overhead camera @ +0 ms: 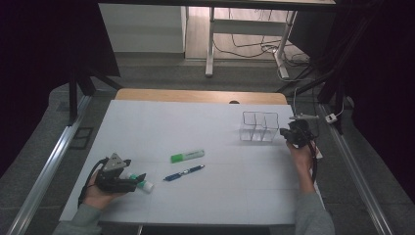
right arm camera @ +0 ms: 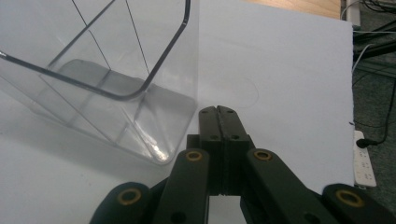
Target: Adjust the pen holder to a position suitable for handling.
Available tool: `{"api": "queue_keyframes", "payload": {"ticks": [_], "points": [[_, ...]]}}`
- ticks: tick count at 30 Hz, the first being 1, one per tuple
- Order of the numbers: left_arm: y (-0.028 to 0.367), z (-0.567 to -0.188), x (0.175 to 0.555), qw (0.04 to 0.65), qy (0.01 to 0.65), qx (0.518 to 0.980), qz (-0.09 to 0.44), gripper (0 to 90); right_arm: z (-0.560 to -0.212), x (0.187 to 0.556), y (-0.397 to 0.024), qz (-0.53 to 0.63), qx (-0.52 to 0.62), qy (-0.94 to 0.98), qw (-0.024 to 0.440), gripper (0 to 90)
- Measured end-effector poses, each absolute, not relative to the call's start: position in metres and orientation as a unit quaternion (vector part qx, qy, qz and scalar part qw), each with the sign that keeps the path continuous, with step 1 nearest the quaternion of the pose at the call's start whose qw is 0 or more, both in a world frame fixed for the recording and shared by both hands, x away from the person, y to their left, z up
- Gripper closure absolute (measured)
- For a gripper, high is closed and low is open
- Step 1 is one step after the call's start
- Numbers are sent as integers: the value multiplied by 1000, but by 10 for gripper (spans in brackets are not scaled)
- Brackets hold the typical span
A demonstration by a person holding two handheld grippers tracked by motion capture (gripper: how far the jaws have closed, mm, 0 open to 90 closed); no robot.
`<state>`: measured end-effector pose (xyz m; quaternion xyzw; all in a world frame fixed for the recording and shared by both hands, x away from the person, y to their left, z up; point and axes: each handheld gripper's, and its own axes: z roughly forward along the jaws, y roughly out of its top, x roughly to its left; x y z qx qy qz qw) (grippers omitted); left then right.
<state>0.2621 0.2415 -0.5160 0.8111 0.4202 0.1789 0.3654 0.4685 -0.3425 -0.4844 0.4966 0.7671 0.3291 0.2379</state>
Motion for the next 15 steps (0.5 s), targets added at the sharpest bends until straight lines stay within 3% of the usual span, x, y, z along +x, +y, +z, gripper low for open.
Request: {"api": "queue_keyframes", "payload": {"ticks": [15], "points": [[241, -518, 263, 360, 420, 814, 179, 207, -488, 475, -341, 346, 490, 769, 220, 896]]}}
